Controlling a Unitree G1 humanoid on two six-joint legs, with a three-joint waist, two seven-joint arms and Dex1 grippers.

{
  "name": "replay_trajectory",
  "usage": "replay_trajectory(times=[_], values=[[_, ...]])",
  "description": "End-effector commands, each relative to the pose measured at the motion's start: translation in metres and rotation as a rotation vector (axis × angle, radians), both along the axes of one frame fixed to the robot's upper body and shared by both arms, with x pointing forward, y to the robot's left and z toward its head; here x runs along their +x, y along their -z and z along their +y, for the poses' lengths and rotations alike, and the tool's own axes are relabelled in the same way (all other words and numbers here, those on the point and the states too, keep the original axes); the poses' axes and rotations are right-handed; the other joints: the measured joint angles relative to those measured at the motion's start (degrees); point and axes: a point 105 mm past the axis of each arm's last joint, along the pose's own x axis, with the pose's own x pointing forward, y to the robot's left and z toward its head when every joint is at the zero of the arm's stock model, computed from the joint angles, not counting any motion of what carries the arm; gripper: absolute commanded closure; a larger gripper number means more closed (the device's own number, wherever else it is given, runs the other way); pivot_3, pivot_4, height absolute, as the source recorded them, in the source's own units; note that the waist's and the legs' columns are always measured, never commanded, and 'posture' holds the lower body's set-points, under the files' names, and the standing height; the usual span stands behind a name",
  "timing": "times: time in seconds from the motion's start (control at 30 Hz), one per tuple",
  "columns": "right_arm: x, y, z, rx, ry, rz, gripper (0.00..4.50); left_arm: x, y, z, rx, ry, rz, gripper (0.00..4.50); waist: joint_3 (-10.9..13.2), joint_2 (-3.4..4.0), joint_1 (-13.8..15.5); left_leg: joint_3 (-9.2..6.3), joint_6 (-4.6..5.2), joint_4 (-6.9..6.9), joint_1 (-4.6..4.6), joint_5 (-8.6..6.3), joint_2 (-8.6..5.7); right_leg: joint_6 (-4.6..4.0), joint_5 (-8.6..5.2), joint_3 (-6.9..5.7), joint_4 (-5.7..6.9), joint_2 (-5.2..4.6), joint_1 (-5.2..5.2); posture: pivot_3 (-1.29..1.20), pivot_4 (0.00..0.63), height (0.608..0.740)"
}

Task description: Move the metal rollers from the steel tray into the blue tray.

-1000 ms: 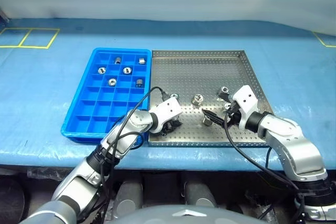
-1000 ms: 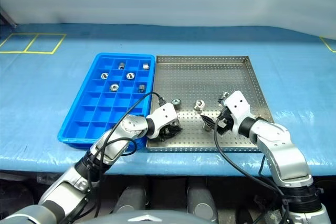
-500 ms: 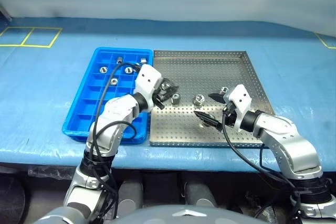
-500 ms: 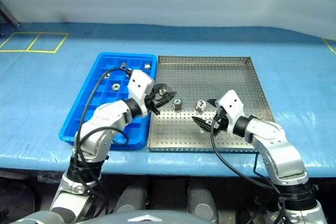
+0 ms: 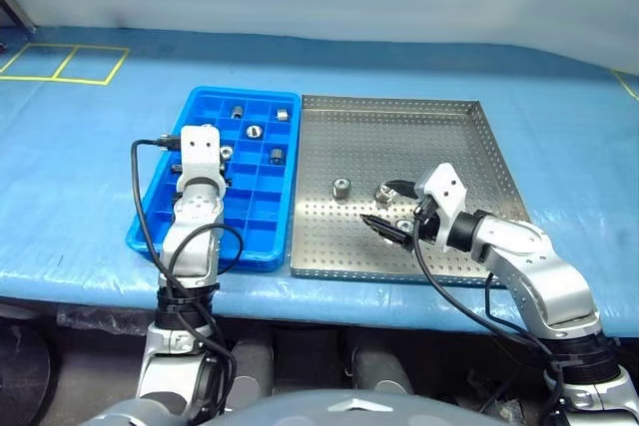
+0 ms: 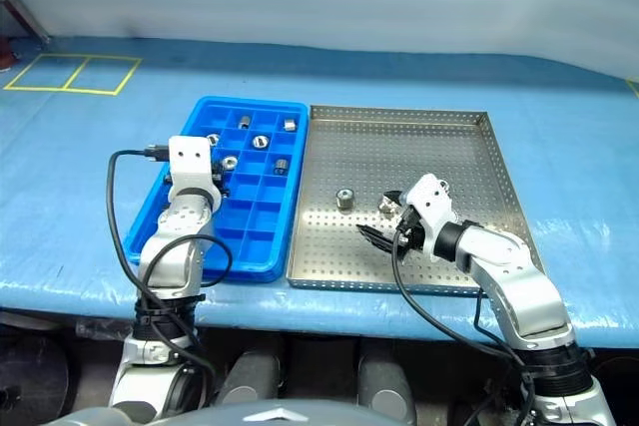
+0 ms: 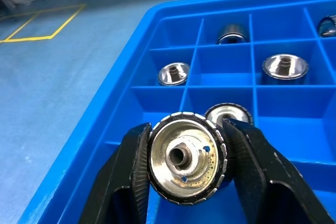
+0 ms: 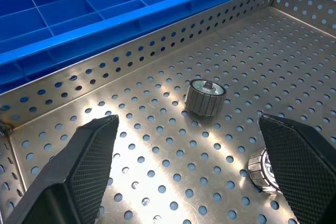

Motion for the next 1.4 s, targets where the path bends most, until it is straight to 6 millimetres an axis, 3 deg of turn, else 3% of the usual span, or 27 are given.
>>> replay_trajectory(times=[0.03, 0.27, 0.47, 0.57, 0.67, 0.77, 0.87, 0.93, 1.07, 1.27, 1.4], values=[[0.001, -0.010, -0.002, -0.002, 0.008, -0.052, 0.00, 0.002, -0.023, 0.012, 0.029, -0.106, -0.115, 2.64, 0.01, -0.01, 0.00, 0.00, 0.00, 0.00, 0.00, 0.00, 0.00, 0.00, 0.00, 0.00, 0.00, -0.01, 0.00, 0.12, 0.150, 0.740], [0.001, -0.010, -0.004, -0.007, 0.025, -0.058, 0.00, 0.003, -0.010, 0.011, 0.044, -0.124, -0.084, 2.64, 0.01, -0.01, -0.03, 0.00, -0.01, 0.00, 0.00, 0.00, 0.00, 0.01, 0.01, 0.00, 0.01, -0.01, 0.01, 0.11, 0.150, 0.740], [0.002, -0.011, -0.005, -0.014, 0.035, -0.071, 0.00, 0.003, 0.000, 0.012, 0.022, -0.144, -0.055, 0.66, 0.01, -0.01, -0.08, 0.01, -0.01, 0.00, 0.01, 0.00, 0.00, 0.02, 0.01, 0.00, 0.01, 0.00, 0.00, 0.11, 0.150, 0.740], [0.003, -0.012, -0.007, -0.018, 0.043, -0.075, 0.00, 0.005, -0.009, 0.007, -0.011, -0.134, -0.125, 0.66, 0.01, -0.01, -0.05, 0.01, -0.01, 0.00, 0.00, 0.00, 0.00, 0.02, 0.02, 0.00, 0.00, -0.01, 0.00, 0.11, 0.150, 0.740], [0.004, -0.012, -0.008, -0.019, 0.054, -0.081, 0.00, 0.011, -0.035, -0.018, -0.093, -0.023, -0.291, 0.66, 0.01, -0.02, 0.10, 0.01, -0.01, 0.00, 0.00, 0.01, -0.01, 0.02, 0.02, 0.00, 0.00, -0.02, 0.01, 0.10, 0.150, 0.740], [0.004, -0.014, -0.011, -0.027, 0.067, -0.089, 0.00, 0.019, -0.051, -0.078, -0.235, 0.344, -0.345, 0.66, 0.01, -0.02, 0.27, 0.02, -0.02, 0.01, 0.00, 0.01, -0.02, 0.02, 0.02, 0.00, 0.00, -0.02, 0.01, 0.09, 0.150, 0.740], [0.002, -0.015, -0.014, -0.041, 0.077, -0.094, 0.00, 0.005, -0.045, -0.149, -0.353, 0.833, -0.221, 0.66, 0.00, -0.01, 0.32, 0.03, -0.03, 0.04, -0.04, 0.01, -0.04, 0.02, 0.02, 0.00, -0.02, -0.04, 0.01, 0.06, 0.150, 0.740], [0.000, -0.014, -0.017, -0.059, 0.092, -0.096, 0.00, -0.005, -0.029, -0.172, -0.312, 1.013, -0.098, 0.66, 0.00, 0.00, -0.16, 0.04, -0.02, 0.04, -0.07, 0.01, -0.05, 0.03, 0.01, 0.01, -0.08, -0.04, 0.01, 0.05, 0.150, 0.740], [-0.005, -0.012, -0.023, -0.074, 0.121, -0.095, 0.00, -0.007, 0.000, -0.186, -0.166, 1.119, 0.057, 0.66, 0.00, 0.01, -1.96, 0.04, 0.00, -0.02, -0.04, 0.00, -0.03, 0.02, 0.01, 0.02, -0.09, -0.03, -0.01, 0.01, 0.150, 0.740], [-0.012, -0.011, -0.025, -0.070, 0.141, -0.093, 0.00, 0.008, 0.033, -0.188, -0.041, 1.040, 0.222, 0.66, 0.00, 0.00, -3.16, 0.04, 0.04, 0.04, 0.02, 0.02, -0.02, 0.01, 0.00, 0.03, 0.07, 0.00, -0.03, -0.02, 0.150, 0.740], [-0.014, -0.010, -0.025, -0.070, 0.149, -0.094, 0.00, 0.007, 0.048, -0.188, 0.013, 1.032, 0.308, 0.66, 0.00, 0.00, -3.45, 0.04, 0.04, 0.02, 0.00, 0.02, -0.02, 0.01, 0.00, 0.05, 0.05, -0.01, -0.04, -0.03, 0.150, 0.740]])
